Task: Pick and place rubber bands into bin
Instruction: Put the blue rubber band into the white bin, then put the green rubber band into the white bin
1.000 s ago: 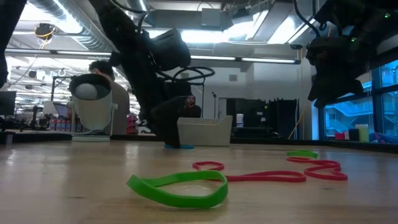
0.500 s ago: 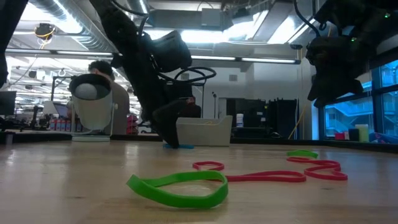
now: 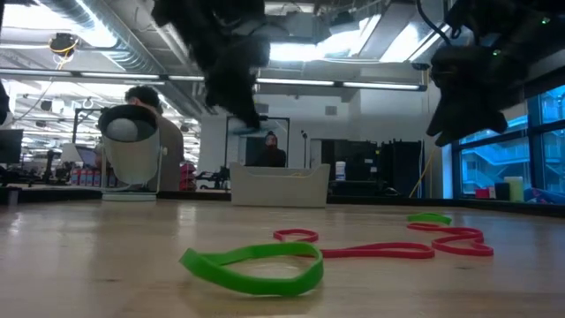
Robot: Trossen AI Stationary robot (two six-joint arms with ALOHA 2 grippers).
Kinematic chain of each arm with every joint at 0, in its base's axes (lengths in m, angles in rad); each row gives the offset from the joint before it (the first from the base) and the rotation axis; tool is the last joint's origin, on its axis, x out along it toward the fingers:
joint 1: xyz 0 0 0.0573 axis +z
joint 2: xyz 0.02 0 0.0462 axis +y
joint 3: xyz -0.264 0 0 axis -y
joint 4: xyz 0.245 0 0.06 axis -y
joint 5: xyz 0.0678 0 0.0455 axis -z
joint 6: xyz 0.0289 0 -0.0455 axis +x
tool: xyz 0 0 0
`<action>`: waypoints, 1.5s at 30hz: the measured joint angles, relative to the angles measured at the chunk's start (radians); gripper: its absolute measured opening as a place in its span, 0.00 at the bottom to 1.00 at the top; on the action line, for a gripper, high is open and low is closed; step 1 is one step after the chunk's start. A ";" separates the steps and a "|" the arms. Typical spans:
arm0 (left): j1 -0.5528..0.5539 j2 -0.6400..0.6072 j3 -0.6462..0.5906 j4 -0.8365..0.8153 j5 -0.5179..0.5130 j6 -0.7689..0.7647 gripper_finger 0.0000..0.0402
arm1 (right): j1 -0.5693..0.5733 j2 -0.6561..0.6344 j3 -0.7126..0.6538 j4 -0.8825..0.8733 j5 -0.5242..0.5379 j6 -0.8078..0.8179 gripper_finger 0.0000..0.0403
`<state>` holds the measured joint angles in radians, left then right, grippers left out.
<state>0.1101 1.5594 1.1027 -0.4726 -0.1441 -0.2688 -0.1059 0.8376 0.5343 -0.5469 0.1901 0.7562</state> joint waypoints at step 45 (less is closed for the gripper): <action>0.280 0.095 0.070 0.075 0.030 0.004 0.35 | 0.000 0.138 0.000 0.169 0.002 -0.013 0.42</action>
<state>0.3900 1.6548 1.1725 -0.3980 -0.1140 -0.2646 -0.1062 0.9756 0.5343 -0.3775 0.1921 0.7435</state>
